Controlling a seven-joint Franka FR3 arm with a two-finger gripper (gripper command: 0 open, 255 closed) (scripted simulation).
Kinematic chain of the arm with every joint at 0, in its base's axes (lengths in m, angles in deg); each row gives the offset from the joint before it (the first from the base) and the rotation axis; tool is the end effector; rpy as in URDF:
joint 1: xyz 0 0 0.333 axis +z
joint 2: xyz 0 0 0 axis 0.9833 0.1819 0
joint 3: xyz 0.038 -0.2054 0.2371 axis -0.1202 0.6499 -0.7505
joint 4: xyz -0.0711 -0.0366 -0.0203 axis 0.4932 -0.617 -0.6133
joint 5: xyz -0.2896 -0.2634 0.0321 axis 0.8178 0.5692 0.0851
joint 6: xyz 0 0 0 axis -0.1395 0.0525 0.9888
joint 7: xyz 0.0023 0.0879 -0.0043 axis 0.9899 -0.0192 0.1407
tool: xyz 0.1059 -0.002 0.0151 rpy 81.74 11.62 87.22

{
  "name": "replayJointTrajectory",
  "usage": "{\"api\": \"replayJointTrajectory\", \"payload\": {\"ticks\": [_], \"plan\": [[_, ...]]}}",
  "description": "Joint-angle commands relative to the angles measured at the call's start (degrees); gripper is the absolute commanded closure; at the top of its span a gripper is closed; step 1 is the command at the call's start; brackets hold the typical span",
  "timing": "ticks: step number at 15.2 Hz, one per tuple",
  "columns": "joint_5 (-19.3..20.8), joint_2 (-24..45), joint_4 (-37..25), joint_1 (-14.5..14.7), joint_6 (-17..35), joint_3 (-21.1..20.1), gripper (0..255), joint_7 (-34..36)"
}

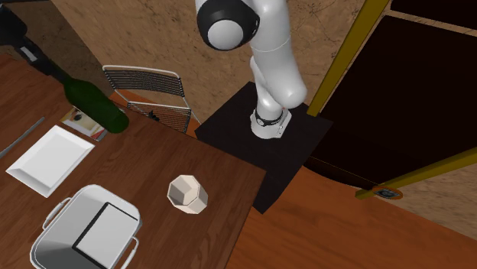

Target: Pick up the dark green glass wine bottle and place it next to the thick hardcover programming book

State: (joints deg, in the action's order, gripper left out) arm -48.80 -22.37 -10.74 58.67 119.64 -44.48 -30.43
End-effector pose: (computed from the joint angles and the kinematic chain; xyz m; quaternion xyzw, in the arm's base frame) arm 0.4927 -0.4030 0.6150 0.9989 -0.0322 -0.0278 0.0183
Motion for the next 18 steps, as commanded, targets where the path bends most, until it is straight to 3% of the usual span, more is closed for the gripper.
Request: {"api": "replayJointTrajectory", "payload": {"ticks": [1,5,7,11,18], "plan": [[-1.9,4.9,-4.9,-2.3,-0.2,0.2,255,-1.7],[-5.4,15.1,-16.7,-7.7,-1.9,-0.3,255,-4.2],[-7.5,23.1,-28.4,-11.9,-5.4,-1.1,255,-4.7],[-6.4,19.2,-18.1,-9.5,0.8,-0.7,255,-5.0],[-5.7,16.4,-7.6,-7.4,8.3,-0.4,255,-5.2]]}}
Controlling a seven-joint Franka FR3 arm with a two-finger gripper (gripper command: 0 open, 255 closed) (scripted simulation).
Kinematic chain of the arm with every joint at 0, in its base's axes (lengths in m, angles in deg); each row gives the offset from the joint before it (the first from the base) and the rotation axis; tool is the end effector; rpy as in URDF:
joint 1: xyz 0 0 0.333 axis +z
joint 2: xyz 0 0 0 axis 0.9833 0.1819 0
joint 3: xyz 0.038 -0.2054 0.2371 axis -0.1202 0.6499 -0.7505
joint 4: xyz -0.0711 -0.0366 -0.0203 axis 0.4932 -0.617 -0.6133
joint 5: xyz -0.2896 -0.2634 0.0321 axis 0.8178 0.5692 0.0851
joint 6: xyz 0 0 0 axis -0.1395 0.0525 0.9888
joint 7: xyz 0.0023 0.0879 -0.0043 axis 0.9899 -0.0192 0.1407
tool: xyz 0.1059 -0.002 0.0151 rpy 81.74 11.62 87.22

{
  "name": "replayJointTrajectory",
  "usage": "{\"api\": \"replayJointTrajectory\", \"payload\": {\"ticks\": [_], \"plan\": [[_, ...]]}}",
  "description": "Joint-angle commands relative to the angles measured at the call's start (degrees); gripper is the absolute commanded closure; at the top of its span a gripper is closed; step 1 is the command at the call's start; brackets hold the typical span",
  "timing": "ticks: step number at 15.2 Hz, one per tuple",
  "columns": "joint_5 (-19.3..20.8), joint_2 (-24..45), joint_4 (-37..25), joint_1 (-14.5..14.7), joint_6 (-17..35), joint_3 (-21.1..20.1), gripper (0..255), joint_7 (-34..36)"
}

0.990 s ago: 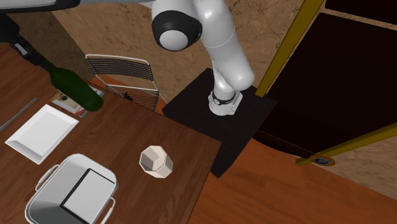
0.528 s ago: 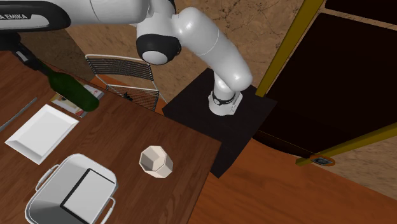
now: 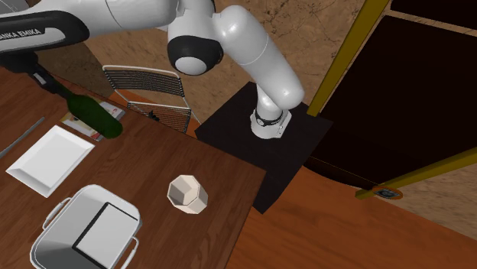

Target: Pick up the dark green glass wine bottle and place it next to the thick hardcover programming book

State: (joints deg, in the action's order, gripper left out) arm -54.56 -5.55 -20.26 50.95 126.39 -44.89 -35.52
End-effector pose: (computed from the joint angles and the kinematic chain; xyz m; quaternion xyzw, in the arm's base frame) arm 0.5256 -0.4898 0.5087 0.9990 -0.0313 -0.0280 0.0180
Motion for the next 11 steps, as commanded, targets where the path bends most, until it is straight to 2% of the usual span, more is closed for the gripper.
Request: {"api": "replayJointTrajectory", "payload": {"ticks": [1,6,11], "plan": [[0.2,-0.6,3.1,0.5,2.4,0.1,255,-0.1],[0.3,-1.3,7.7,1.3,6.4,0.1,255,-0.1],[0.3,-1.3,7.7,1.3,6.4,0.1,255,-0.1]]}}
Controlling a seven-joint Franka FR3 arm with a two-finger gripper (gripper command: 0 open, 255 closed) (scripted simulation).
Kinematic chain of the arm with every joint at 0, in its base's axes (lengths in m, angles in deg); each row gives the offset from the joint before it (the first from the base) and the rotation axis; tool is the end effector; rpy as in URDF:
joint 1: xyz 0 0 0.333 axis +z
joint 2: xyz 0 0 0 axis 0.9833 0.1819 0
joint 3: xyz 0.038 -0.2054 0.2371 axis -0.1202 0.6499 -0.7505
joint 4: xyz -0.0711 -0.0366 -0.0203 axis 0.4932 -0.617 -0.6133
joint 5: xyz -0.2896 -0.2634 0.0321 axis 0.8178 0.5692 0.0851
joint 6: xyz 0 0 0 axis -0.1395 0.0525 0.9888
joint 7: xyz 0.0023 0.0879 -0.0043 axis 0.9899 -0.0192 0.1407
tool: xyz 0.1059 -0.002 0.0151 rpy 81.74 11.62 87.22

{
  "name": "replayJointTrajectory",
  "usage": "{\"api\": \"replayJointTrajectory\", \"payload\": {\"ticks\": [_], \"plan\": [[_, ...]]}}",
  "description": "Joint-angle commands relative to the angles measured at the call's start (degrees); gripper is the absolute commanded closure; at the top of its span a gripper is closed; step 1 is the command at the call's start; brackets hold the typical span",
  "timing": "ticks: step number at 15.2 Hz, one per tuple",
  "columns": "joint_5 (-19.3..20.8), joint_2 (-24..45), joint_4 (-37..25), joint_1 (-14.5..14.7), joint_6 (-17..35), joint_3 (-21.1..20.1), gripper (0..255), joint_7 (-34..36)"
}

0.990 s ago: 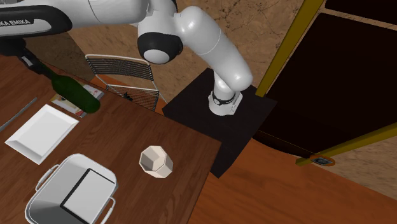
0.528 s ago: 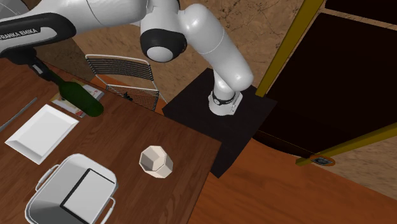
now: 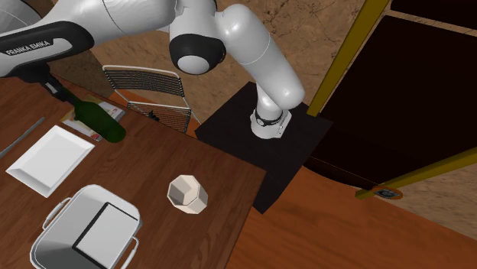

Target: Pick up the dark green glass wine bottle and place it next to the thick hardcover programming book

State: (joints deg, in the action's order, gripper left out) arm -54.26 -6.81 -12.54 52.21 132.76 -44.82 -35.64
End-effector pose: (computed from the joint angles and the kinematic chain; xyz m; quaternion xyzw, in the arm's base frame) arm 0.5253 -0.4904 0.4713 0.9990 -0.0313 -0.0278 0.0182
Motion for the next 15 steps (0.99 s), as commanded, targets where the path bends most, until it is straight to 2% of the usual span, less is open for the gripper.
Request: {"api": "replayJointTrajectory", "payload": {"ticks": [1,3,4,9,13,15], "plan": [[0.0,0.0,0.0,0.0,0.0,0.0,255,0.0],[0.0,0.0,0.0,0.0,0.0,0.0,255,0.0],[0.0,0.0,0.0,0.0,0.0,0.0,0,0.0],[0.0,0.0,0.1,0.0,0.0,0.0,0,0.0],[-0.6,2.4,-11.6,-1.9,-9.0,-0.2,0,0.4],[-0.6,2.4,-11.5,-1.9,-9.0,-0.2,0,0.4]]}}
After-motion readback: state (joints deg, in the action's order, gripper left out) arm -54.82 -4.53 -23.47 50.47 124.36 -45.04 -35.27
